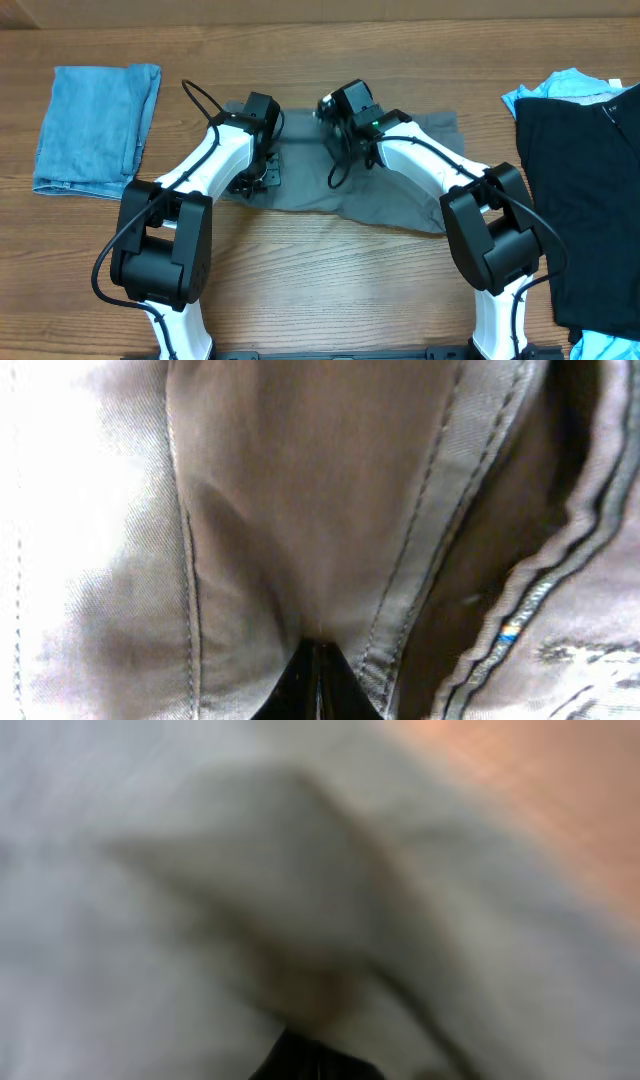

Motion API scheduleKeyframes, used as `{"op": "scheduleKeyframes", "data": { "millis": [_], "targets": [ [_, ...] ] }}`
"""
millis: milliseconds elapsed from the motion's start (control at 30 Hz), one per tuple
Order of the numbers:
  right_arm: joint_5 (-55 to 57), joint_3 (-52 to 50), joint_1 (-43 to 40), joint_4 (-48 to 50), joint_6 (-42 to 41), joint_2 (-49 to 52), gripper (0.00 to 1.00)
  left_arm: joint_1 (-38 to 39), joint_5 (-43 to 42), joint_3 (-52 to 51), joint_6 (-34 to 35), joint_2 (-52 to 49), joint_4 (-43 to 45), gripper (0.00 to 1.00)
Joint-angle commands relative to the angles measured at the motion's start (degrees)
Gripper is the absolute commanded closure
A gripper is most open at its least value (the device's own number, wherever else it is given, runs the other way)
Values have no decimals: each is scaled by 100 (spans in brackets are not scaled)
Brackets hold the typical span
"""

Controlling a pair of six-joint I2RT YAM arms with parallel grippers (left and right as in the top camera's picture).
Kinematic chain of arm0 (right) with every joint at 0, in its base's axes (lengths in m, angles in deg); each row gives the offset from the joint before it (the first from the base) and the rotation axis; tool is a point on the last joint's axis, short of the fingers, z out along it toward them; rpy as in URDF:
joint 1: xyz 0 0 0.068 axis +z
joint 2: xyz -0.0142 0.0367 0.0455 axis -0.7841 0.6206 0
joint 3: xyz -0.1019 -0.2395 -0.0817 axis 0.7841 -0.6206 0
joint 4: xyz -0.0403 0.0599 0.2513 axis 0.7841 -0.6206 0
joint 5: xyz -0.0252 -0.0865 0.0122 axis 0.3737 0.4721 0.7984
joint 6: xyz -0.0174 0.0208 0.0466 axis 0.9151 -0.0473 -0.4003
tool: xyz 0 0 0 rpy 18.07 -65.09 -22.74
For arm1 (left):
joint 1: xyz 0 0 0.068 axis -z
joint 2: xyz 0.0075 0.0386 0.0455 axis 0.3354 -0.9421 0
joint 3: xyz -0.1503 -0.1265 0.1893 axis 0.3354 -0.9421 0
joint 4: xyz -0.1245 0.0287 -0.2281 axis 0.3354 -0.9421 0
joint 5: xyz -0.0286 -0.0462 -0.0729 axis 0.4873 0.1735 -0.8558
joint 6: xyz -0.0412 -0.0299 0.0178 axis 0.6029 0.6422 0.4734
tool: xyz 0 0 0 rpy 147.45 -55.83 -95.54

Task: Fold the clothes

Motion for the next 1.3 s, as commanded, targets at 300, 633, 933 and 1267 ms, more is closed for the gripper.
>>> {"op": "scheduleKeyframes", "data": {
  "millis": [300, 633, 933, 1267],
  "targets": [
    [2343, 1248, -13, 407, -879, -68, 96, -4, 94, -28, 101, 162, -42, 96],
    [-426, 1845, -437, -3252, -1781, -396, 96, 50, 46, 1390, -214, 190, -378, 96],
    [-492, 1309, -894, -3497, -1716, -387, 96, 61, -321, 1652, -308, 46, 310, 96],
    [-37, 581, -1235, -2540, -1716, -387, 96, 61, -378, 1652, -310, -247, 511, 96]
  ]
}}
